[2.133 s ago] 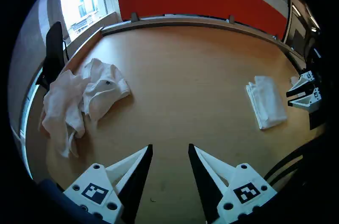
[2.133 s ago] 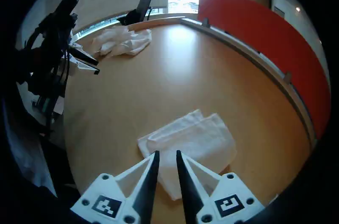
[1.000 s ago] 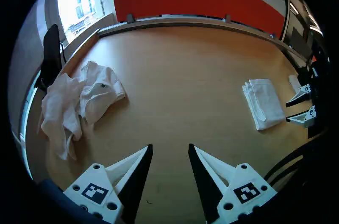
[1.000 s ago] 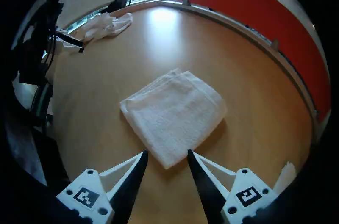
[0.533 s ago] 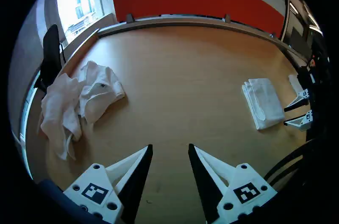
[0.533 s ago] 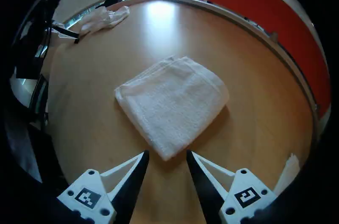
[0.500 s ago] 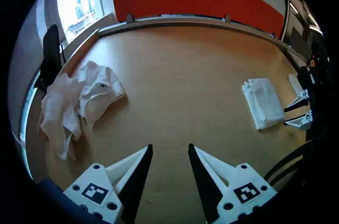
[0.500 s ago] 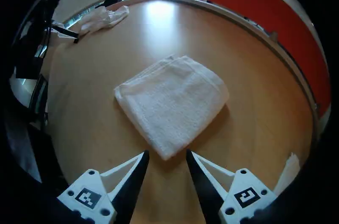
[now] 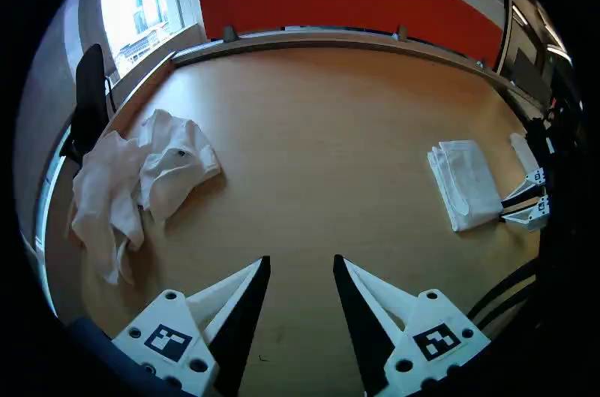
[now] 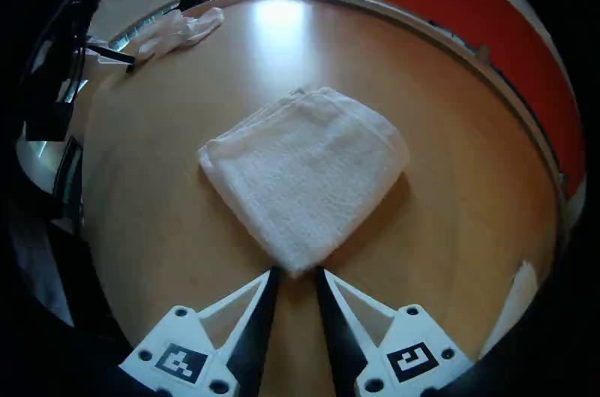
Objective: Fold towel
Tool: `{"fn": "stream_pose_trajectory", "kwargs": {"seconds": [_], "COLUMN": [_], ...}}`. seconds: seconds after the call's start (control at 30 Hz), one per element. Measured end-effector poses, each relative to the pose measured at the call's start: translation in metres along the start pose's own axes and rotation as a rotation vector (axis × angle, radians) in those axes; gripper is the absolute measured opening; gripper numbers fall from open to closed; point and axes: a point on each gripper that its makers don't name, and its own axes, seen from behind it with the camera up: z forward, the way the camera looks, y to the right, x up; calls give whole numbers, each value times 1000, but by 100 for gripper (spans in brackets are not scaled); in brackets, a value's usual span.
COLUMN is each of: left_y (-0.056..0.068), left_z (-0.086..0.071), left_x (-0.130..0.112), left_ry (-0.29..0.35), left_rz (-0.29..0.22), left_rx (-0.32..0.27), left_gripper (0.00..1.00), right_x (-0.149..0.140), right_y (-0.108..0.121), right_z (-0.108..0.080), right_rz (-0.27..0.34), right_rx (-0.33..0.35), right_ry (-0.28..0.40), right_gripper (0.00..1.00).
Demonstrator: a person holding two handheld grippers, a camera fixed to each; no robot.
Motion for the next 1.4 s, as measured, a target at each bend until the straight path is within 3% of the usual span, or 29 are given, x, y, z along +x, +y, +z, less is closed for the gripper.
{"fn": "stream_pose_trajectory", "kwargs": {"seconds": [0.23, 0.3, 0.57, 0.77, 1.4], "left_y": [1, 2, 2, 3, 13], "left_z": [0, 0, 1, 2, -5], "left_x": [-1, -1, -1, 0, 26], "left_ry": [-1, -1, -2, 3, 70], "left_rz": [4, 5, 9, 12, 29], "left_rx": [-1, -2, -4, -8, -33], "left_gripper": [61, 61, 61, 61, 61], "right_x": [0, 0, 7, 26, 136], "right_y": [1, 1, 3, 11, 34], "right_z": [-1, -1, -6, -20, -88], "right_rz": [29, 33, 30, 16, -143], "right_rx": [2, 2, -7, -30, -97], "right_ry": [7, 10, 31, 62, 199], "right_gripper": [7, 5, 4, 4, 4]}}
